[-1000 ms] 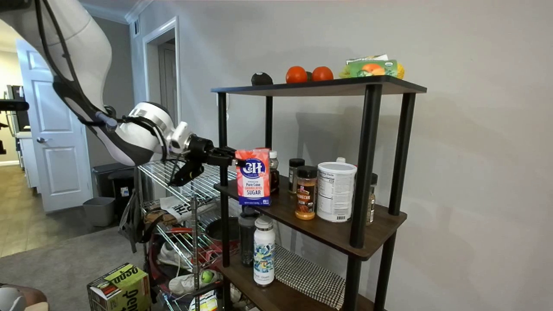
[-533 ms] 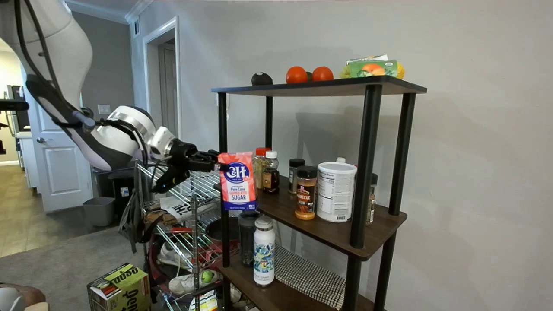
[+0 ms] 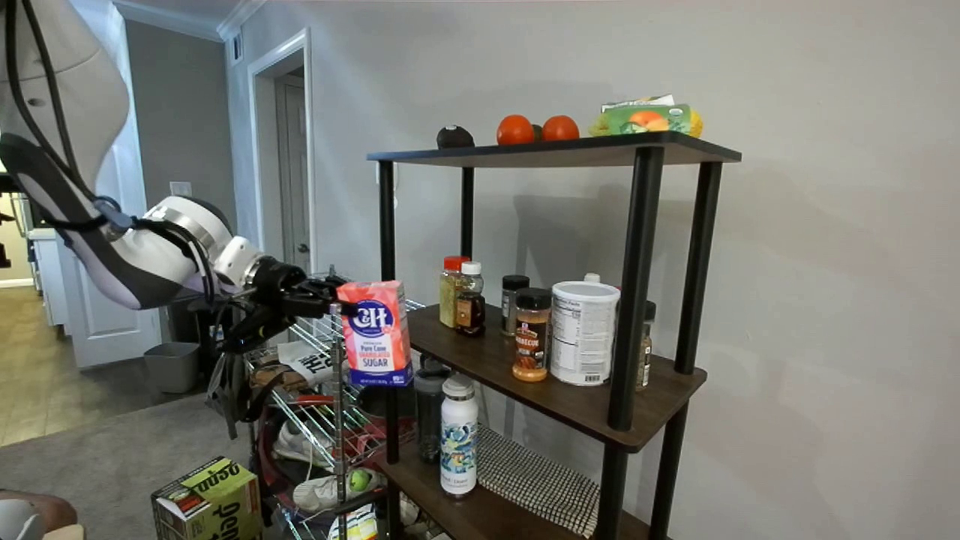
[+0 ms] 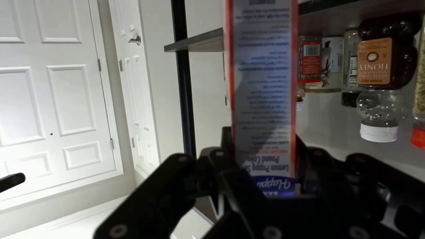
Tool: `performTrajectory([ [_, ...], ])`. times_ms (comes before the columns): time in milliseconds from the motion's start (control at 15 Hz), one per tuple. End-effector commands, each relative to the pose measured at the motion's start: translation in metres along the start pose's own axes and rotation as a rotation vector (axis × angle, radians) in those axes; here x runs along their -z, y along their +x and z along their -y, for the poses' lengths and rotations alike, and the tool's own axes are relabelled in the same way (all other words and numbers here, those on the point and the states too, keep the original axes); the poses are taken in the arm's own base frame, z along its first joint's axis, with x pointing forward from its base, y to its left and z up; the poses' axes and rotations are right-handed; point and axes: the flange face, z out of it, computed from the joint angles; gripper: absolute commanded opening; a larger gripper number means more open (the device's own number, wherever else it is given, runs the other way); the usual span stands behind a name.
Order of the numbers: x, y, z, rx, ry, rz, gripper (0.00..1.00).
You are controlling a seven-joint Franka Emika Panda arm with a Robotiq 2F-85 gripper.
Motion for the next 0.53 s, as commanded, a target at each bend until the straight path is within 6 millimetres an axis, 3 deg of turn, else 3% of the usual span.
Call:
performTrajectory([
  [0,0.024,0.009,-0.018,-0.025,-0.009,-0.017,0.13],
  [467,0.058,0.012,-0.026,-0.026,-0.018,0.046,0.13],
])
